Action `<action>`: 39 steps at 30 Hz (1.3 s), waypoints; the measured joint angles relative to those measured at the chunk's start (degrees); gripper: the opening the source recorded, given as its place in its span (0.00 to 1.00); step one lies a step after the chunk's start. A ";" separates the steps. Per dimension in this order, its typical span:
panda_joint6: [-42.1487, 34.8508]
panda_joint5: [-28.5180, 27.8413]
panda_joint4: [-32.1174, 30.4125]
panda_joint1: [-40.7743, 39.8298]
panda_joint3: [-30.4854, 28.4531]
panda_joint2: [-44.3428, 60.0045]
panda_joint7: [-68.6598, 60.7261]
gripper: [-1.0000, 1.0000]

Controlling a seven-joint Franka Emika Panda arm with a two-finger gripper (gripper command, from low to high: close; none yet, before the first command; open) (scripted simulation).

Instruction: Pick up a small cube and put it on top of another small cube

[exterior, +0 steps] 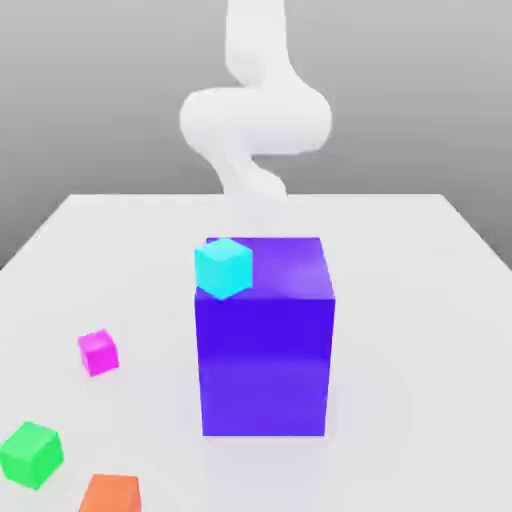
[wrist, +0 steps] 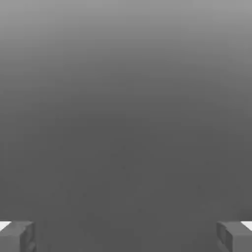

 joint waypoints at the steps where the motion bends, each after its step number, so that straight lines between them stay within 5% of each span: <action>1: 1.53 -0.23 -1.65 -1.21 -0.97 1.95 0.51 0.50; 15: 23.05 -2.63 -24.39 -18.54 -15.10 30.08 7.29 0.50; 19: 30.86 0.51 -30.38 -23.02 -19.10 40.79 6.41 0.50; 23: 37.42 12.36 -29.47 -29.78 -10.51 49.54 -2.09 0.50; 26: 42.41 16.16 -28.32 -37.62 -1.74 55.66 -4.90 0.50; 27: 43.56 16.56 -28.10 -39.24 -0.02 57.01 -5.20 0.00; 34: 43.57 16.26 -28.10 -39.60 0.28 57.00 -4.97 0.00; 39: 36.45 6.71 -29.96 -34.51 -7.28 47.97 2.03 0.00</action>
